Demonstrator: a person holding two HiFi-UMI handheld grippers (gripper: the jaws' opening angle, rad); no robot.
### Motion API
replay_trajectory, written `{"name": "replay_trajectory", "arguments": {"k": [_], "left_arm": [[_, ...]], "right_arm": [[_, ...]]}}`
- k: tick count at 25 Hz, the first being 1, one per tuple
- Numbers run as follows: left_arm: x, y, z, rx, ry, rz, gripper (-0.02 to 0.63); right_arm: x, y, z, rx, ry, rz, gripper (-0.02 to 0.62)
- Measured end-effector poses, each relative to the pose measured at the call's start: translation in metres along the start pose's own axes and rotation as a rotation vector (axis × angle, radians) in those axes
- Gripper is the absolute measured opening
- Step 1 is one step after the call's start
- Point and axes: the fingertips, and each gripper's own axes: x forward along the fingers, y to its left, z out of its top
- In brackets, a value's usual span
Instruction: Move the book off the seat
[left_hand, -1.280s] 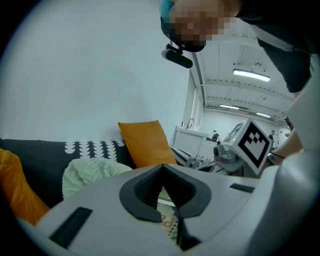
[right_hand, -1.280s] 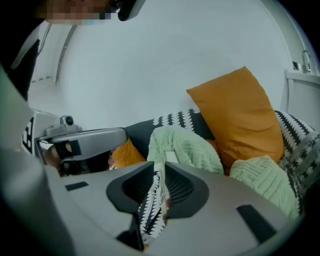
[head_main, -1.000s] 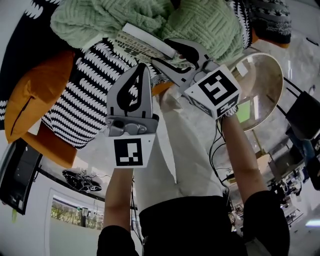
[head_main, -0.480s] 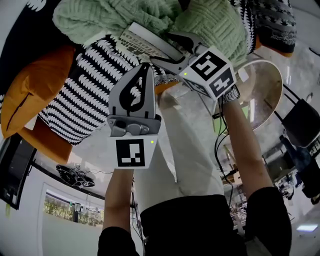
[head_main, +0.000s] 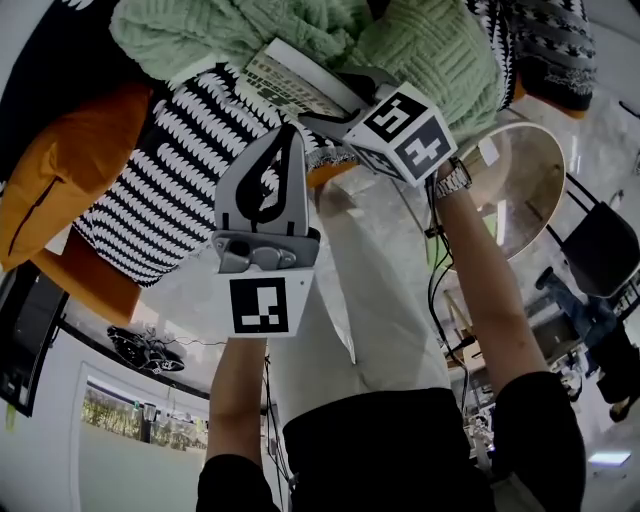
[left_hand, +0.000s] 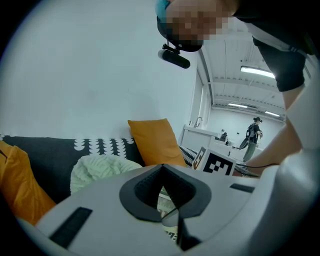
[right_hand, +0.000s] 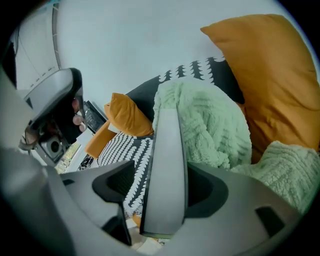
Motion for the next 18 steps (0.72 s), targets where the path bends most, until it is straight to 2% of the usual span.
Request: {"name": "replay_trajectory", "arguments": {"k": [8, 9, 12, 18], "left_arm": [[-0.010, 0.001, -0.005, 0.002, 0.009, -0.012, 0.011], [-0.011, 0.001, -0.006, 0.005, 0.010, -0.016, 0.011], [-0.015, 0.002, -0.010, 0.011, 0.016, -0.023, 0.011], [-0.030, 0.007, -0.008, 0.013, 0.012, -0.023, 0.011]], "right_arm": [[0.013, -0.001, -0.011, -0.009, 0.057, -0.063, 0.301], [0.013, -0.003, -0.011, -0.008, 0.059, -0.079, 0.288], [0.013, -0.008, -0.012, -0.011, 0.056, -0.133, 0.184], [0.011, 0.002, -0.009, -0.002, 0.046, -0.164, 0.172]]}}
